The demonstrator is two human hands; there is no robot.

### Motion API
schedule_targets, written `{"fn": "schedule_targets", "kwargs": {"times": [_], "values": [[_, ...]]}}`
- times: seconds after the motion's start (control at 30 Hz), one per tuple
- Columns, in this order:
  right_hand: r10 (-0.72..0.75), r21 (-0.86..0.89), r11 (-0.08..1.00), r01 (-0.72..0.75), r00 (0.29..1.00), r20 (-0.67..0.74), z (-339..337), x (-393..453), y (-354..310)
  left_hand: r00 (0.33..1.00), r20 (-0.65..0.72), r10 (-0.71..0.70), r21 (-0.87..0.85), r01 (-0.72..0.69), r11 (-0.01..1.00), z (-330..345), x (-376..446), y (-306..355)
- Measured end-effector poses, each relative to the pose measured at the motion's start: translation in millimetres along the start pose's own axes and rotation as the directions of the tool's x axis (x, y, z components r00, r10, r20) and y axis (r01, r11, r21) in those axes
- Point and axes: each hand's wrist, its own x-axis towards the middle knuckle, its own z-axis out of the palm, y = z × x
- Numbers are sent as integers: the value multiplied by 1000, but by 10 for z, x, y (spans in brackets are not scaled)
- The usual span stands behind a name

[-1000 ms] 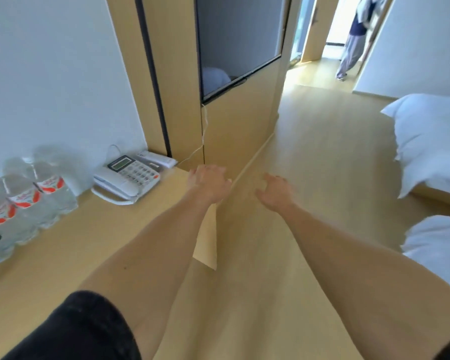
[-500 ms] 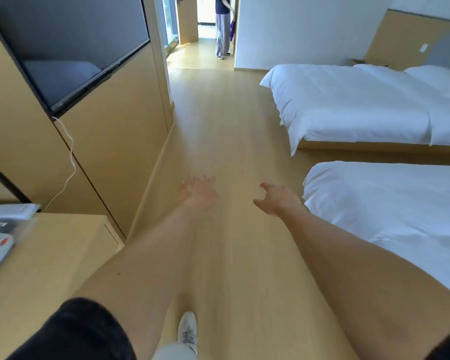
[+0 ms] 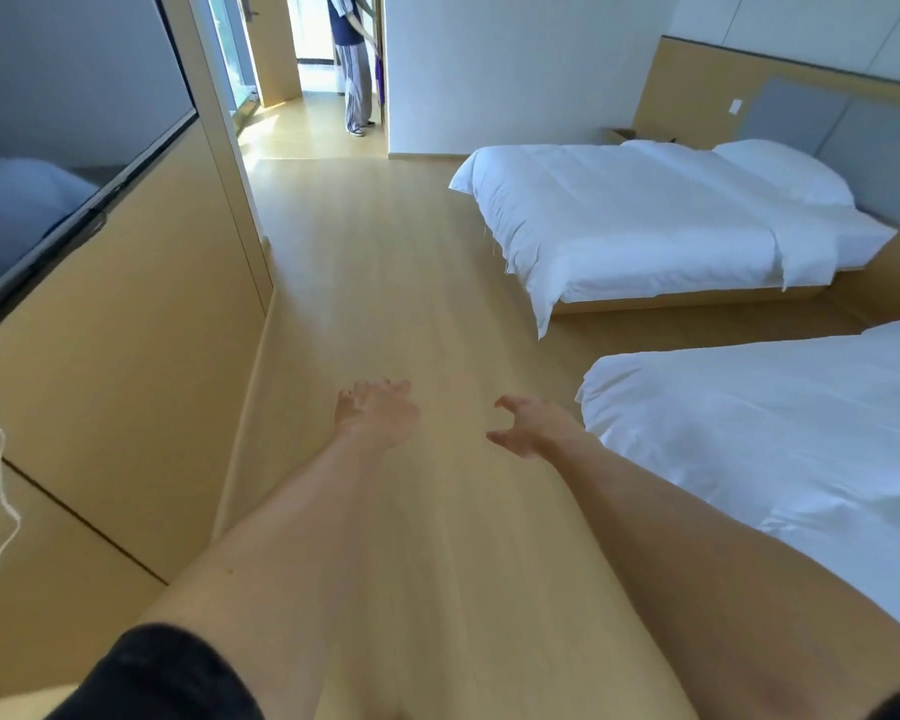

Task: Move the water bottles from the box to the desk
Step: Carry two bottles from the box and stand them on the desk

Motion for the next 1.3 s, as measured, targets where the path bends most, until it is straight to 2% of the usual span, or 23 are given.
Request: {"fn": "schedule_targets", "kwargs": {"times": [0.33,0.63,0.9,1.3], "values": [[16,4,1000,-16,1000,0,-260,1088,-392,998,40,40,-23,-39,999,-152,1157,-148],[-21,-13,1000,21,999,41,-525,2577,-515,999,37,-30,-8,30,1000,-365,2417,-280],[-70,-11,997,71,996,60,-1274,4105,-479,992,36,-123,-4,124,992,-858,3973,-57],[-71,-25,997,73,996,53,-2009,5805,-564,995,38,-90,-95,94,991,-1251,5787,145]]}}
